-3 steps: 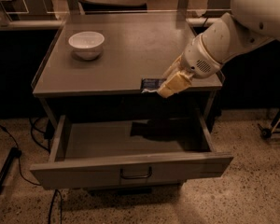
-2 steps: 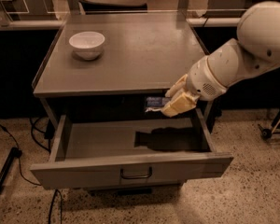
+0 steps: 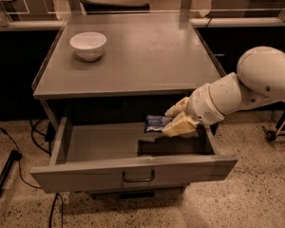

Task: Place rxbar blueberry into top drawer

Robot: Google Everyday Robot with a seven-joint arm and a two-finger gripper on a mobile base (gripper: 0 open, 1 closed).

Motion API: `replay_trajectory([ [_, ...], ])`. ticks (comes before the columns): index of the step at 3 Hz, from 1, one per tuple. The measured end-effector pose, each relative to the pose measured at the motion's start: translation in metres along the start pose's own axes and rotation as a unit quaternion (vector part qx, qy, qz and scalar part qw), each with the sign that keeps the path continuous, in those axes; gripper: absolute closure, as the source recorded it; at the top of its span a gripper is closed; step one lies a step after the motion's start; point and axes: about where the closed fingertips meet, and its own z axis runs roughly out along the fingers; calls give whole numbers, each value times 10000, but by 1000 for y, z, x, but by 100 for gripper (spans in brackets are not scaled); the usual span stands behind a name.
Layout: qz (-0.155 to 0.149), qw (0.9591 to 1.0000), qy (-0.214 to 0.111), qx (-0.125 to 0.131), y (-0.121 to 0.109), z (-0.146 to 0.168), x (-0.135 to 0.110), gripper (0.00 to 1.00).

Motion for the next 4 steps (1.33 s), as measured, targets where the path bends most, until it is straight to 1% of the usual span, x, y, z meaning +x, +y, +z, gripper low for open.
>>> replay_trajectory([
  [1,-1,10000,0,1,0,0,0,100],
  [2,-66,10000,-22,47,-1,3,3,100],
  [3,-214,9995,-169,142,-8,16,8,100],
  [4,-342,9988,-323,167,-17,35,12,100],
])
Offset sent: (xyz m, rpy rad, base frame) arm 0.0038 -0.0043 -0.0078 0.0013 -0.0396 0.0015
